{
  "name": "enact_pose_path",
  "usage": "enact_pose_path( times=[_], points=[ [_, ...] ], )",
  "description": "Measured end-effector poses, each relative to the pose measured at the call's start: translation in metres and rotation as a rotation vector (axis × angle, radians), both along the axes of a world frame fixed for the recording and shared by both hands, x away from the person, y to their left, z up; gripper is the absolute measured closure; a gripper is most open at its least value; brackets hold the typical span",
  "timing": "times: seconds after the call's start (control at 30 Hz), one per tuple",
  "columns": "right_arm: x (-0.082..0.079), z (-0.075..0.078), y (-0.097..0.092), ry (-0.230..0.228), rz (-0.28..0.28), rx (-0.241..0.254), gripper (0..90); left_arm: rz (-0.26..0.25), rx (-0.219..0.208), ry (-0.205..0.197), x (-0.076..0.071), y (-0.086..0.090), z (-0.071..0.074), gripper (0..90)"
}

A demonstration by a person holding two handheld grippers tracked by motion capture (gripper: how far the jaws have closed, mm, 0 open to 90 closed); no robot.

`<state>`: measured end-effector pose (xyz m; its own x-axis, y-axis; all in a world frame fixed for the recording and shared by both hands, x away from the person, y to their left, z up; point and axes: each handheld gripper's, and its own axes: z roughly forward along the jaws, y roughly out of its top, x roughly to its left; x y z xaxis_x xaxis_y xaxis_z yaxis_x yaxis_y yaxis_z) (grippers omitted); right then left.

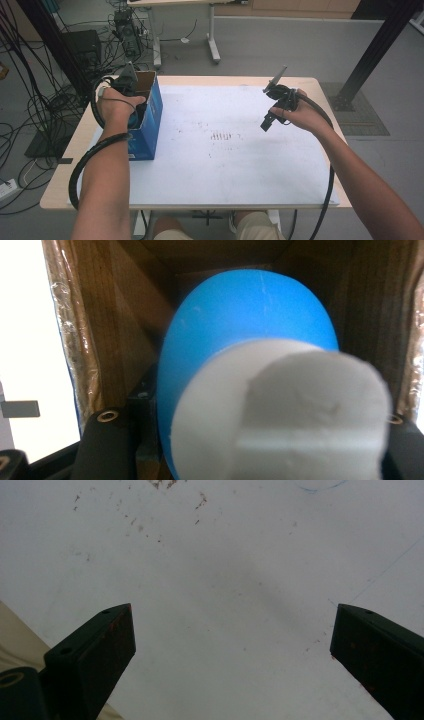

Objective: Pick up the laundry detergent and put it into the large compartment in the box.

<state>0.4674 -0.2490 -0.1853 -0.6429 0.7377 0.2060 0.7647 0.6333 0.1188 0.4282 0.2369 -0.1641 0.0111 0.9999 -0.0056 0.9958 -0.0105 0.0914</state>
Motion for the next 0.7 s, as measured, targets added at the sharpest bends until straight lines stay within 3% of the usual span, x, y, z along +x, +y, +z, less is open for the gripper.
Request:
enact_pose_path(
  times=[0.7],
  points=[
    [-0.0015,0.0000,0.0016,-0.004,0.001,0.004,4.3,-0.010,-0.005,-0.009,-0.0037,0.0004,0.0090,32.1]
  ],
)
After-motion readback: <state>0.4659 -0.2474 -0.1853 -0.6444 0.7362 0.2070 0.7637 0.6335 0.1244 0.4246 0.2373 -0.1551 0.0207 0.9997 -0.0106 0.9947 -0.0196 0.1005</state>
